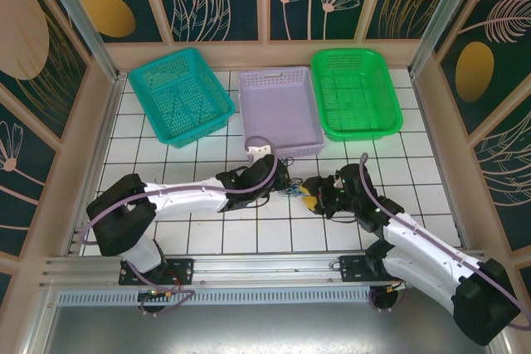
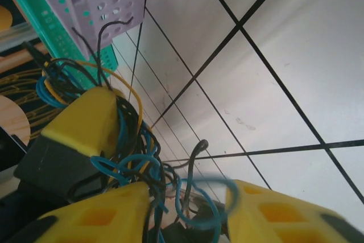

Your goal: Untangle the cables

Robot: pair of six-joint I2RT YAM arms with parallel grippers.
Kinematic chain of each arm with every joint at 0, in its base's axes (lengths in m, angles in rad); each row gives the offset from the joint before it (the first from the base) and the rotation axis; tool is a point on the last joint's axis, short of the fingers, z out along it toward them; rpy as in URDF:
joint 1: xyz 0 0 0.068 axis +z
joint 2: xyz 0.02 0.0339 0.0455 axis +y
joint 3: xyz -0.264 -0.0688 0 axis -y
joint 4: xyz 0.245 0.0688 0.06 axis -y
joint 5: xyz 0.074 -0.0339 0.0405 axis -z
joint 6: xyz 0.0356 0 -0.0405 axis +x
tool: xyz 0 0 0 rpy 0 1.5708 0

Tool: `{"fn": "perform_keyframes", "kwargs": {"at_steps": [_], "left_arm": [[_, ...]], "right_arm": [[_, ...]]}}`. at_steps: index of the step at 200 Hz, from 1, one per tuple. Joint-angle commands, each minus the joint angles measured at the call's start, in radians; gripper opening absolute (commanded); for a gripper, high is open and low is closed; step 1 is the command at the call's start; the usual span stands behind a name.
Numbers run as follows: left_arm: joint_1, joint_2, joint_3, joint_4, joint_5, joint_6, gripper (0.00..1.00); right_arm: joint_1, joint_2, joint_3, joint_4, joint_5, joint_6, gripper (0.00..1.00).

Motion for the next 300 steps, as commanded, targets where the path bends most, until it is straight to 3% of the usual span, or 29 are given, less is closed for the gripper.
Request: {"fn": "perform_keyframes", "kwargs": {"at_steps": [1,17,55,93,119,128,138,146,172,184,202,213,246,255,261,300], "left_arm": [[-0.013,-0.066,-0.029,0.123,0.015,-0.073,0.00],[-0.013,-0.100,-0.051,0.175,0.015,-0.102,0.00],[-0.011,-0.180,-0.128,0.343,0.022,-0.214,0.00],[-0.006,-0.236,-0.220,0.549,0.030,-0.355,0.00],[-0.003,-0.213,-0.283,0.708,0.063,-0.462,0.00],[-0.004,-0.204,-0.300,0.745,0.073,-0.479,0.08],[-0.003,-0.206,-0.315,0.752,0.077,-0.485,0.09],[-0.003,-0.214,-0.322,0.737,0.073,-0.478,0.00],[-0.004,-0.271,-0.323,0.608,0.028,-0.436,0.00],[-0.004,-0.294,-0.304,0.532,-0.002,-0.423,0.00],[-0.001,-0.310,-0.243,0.356,-0.039,-0.429,0.00],[0.003,-0.309,-0.185,0.200,-0.061,-0.441,0.00],[0.023,-0.286,-0.054,-0.089,-0.088,-0.463,0.00],[0.037,-0.273,-0.020,-0.135,-0.071,-0.462,0.00],[0.047,-0.265,0.004,-0.179,-0.062,-0.460,0.00],[0.115,-0.250,0.167,-0.424,-0.074,-0.366,0.00]], "right_arm": [[-0.002,-0.003,0.007,0.045,-0.009,0.025,0.36],[-0.003,-0.010,-0.012,0.058,0.002,0.029,0.30],[-0.012,-0.015,-0.038,0.069,0.031,0.025,0.00],[-0.049,-0.014,-0.045,0.069,0.017,-0.033,0.00],[-0.136,-0.006,0.006,0.038,-0.015,-0.128,0.00],[-0.161,-0.003,0.044,0.000,-0.017,-0.191,0.00],[-0.193,0.002,0.092,-0.064,-0.013,-0.267,0.00],[-0.215,0.005,0.127,-0.110,-0.013,-0.318,0.00],[-0.251,0.066,0.232,-0.222,-0.061,-0.447,0.00],[-0.224,0.065,0.301,-0.310,0.007,-0.541,0.20],[-0.113,-0.024,0.372,-0.392,0.223,-0.707,0.55],[-0.042,-0.099,0.376,-0.412,0.366,-0.811,0.67],[0.123,-0.283,0.337,-0.357,0.533,-1.104,0.76],[0.142,-0.298,0.317,-0.283,0.490,-1.152,0.75],[0.160,-0.293,0.303,-0.237,0.478,-1.178,0.82],[0.412,-0.171,0.321,-0.090,0.926,-1.338,0.83]]}}
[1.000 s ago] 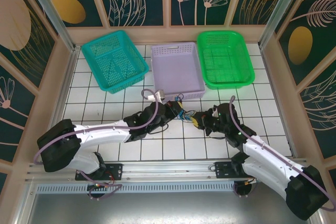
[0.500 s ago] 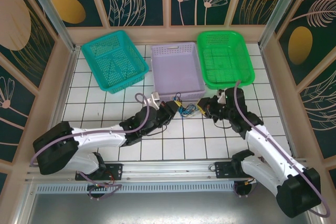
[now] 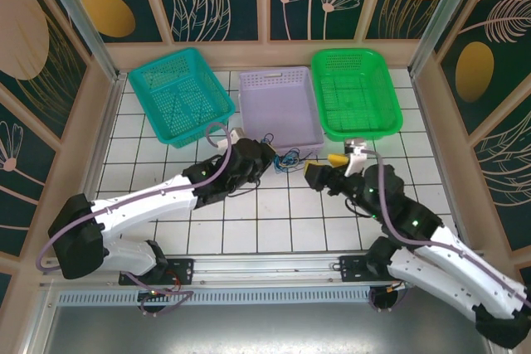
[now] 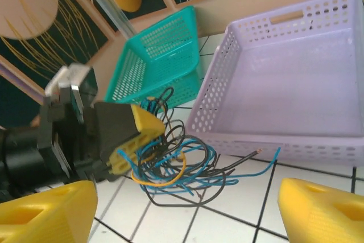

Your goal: Untangle the cables

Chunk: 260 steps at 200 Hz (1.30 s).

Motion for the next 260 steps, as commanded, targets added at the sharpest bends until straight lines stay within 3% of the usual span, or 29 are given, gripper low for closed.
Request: {"fn": "perform_keyframes", "kwargs": {"at_steps": [1,31,54,70,97,124,146,162,171,185,200,208,225,249,260], "left_arm": [[0.046,0.006,0.102,-0.228,-0.019,0.072,0.00],[0.134,0.013,0.167,-0.299,0.042,0.170,0.00],[0.166,0.033,0.214,-0.342,0.072,0.221,0.00],[0.169,0.044,0.230,-0.348,0.087,0.238,0.00],[0.172,0.051,0.233,-0.350,0.101,0.243,0.00],[0.171,0.046,0.222,-0.334,0.114,0.241,0.00],[0.170,0.043,0.219,-0.318,0.133,0.239,0.00],[0.171,0.045,0.212,-0.302,0.152,0.238,0.00],[0.171,0.048,0.209,-0.298,0.158,0.238,0.00],[0.172,0.052,0.204,-0.292,0.156,0.237,0.00],[0.171,0.051,0.200,-0.290,0.145,0.237,0.00],[0.171,0.044,0.202,-0.291,0.125,0.239,0.00],[0.172,0.014,0.200,-0.294,0.061,0.259,0.00],[0.182,-0.054,0.176,-0.238,-0.018,0.328,0.00],[0.184,-0.086,0.157,-0.172,-0.032,0.379,0.00]], "right_arm": [[0.132,0.074,-0.009,0.143,0.311,-0.211,0.83],[0.336,0.297,0.008,0.274,0.550,-0.435,0.83],[0.452,0.446,-0.065,0.587,0.725,-0.728,0.85],[0.472,0.553,-0.106,0.897,0.826,-0.962,0.87],[0.454,0.722,-0.124,1.297,0.865,-1.236,0.92],[0.396,0.832,-0.075,1.334,0.884,-1.239,0.89],[0.326,0.861,-0.011,1.179,0.880,-1.089,0.71],[0.287,0.862,0.021,1.087,0.847,-1.000,0.64],[0.278,0.861,0.035,1.058,0.819,-0.980,0.57],[0.272,0.858,0.073,0.941,0.751,-0.916,0.34],[0.270,0.831,0.099,0.813,0.659,-0.838,0.22],[0.265,0.798,0.114,0.717,0.602,-0.772,0.10],[0.210,0.694,0.160,0.463,0.298,-0.592,0.00],[0.063,0.601,0.206,0.269,-0.163,-0.395,0.00],[-0.019,0.580,0.219,0.219,-0.440,-0.310,0.00]]}}
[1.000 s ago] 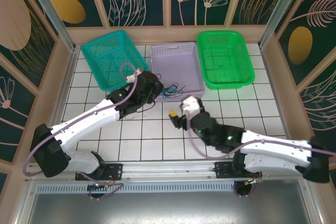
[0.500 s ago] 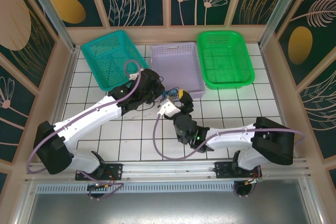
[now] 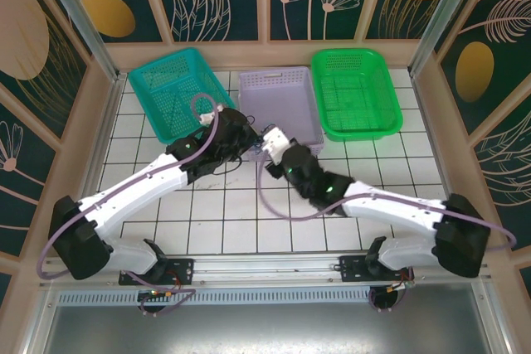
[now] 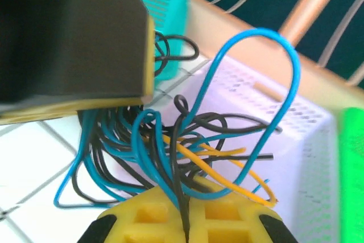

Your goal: Untangle the cables

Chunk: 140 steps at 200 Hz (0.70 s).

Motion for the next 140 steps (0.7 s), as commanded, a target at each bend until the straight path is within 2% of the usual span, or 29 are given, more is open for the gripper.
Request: {"fn": "perform_keyframes", "kwargs": {"at_steps": [1,13,20,47,63,83,102,115,126,140], "left_arm": [[0.009,-0.086,-0.033,0.109,-0.087,0.120,0.00],[0.011,-0.118,-0.058,0.201,-0.077,0.198,0.00],[0.010,-0.133,-0.071,0.252,-0.066,0.240,0.00],[0.024,-0.165,-0.098,0.351,0.001,0.324,0.00],[0.024,-0.178,-0.115,0.392,0.041,0.363,0.00],[0.025,-0.209,-0.151,0.423,0.033,0.374,0.00],[0.025,-0.227,-0.175,0.427,0.016,0.371,0.00],[0.025,-0.228,-0.180,0.424,0.014,0.361,0.00],[0.027,-0.223,-0.180,0.415,0.013,0.348,0.00],[0.026,-0.206,-0.180,0.366,-0.003,0.326,0.00]], "right_arm": [[-0.138,-0.088,0.075,-0.234,-0.667,0.299,0.00],[-0.201,-0.091,0.073,-0.244,-0.913,0.380,0.00],[-0.221,-0.089,0.072,-0.247,-1.008,0.423,0.00],[-0.262,-0.077,0.065,-0.252,-1.177,0.550,0.00],[-0.351,-0.036,0.044,-0.229,-1.324,0.679,0.00],[-0.433,0.003,0.005,-0.185,-1.435,0.797,0.00],[-0.448,-0.004,0.017,-0.215,-1.415,0.784,0.00],[-0.441,-0.003,0.075,-0.334,-1.321,0.714,0.00],[-0.417,-0.022,0.137,-0.444,-1.168,0.624,0.14],[-0.363,-0.099,0.160,-0.479,-0.963,0.556,0.39]]}}
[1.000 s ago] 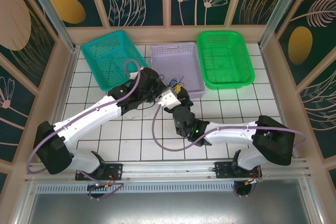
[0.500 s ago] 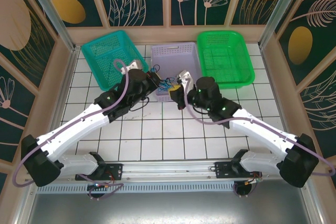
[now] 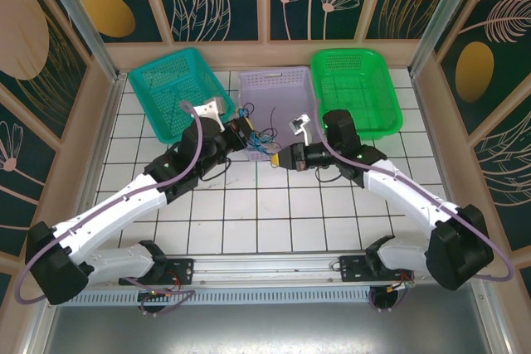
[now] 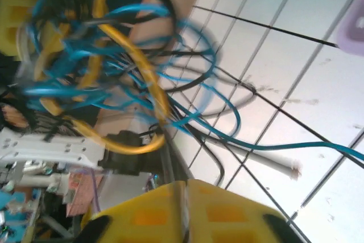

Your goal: Untangle the cables

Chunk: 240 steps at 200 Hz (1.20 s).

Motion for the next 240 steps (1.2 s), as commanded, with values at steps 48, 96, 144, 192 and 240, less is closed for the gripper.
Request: {"fn": "perform_keyframes", "kwargs": {"at_steps": [48,96,144,192,240], "left_arm": [[0.012,0.049,0.045,-0.055,-0.041,-0.053,0.00],[0.012,0.073,0.047,-0.034,0.033,-0.088,0.00],[0.011,0.118,0.050,-0.004,0.110,-0.108,0.00],[0.010,0.040,0.027,0.041,0.114,-0.092,0.00],[0.010,-0.089,-0.078,0.046,0.068,-0.051,0.00]], "right_arm": [[0.173,-0.234,0.078,-0.151,0.592,-0.199,0.73],[0.214,-0.120,0.133,-0.061,0.678,-0.156,0.77],[0.258,0.008,0.169,0.016,0.719,-0.142,0.67],[0.060,0.024,0.115,-0.004,0.519,0.018,0.00],[-0.128,-0.068,-0.002,0.001,0.123,0.123,0.00]]}}
